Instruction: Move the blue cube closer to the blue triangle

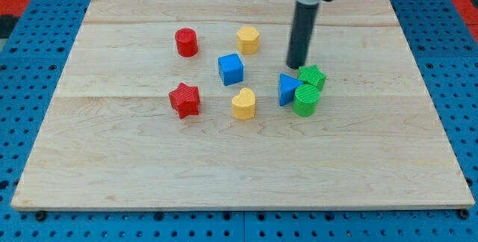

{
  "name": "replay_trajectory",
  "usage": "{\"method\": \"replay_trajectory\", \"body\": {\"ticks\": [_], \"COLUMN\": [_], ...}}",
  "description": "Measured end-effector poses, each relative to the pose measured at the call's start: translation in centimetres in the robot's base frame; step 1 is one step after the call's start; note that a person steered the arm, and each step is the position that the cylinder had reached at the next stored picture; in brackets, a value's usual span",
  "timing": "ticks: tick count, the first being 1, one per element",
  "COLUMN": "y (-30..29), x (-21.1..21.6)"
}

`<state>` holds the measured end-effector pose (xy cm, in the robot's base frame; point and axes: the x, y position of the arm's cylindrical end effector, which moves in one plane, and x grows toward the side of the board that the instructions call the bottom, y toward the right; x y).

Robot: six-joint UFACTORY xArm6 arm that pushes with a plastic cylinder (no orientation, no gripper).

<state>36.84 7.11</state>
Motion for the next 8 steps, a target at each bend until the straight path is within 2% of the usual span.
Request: {"method": "replay_trajectory", "body": {"ticks": [1,2,3,5,8], "y": [-5.8,-12.5,-15.6,-9.5,-8.7], "x": [-3.0,-3.1,-2.1,1.3,6.3]}}
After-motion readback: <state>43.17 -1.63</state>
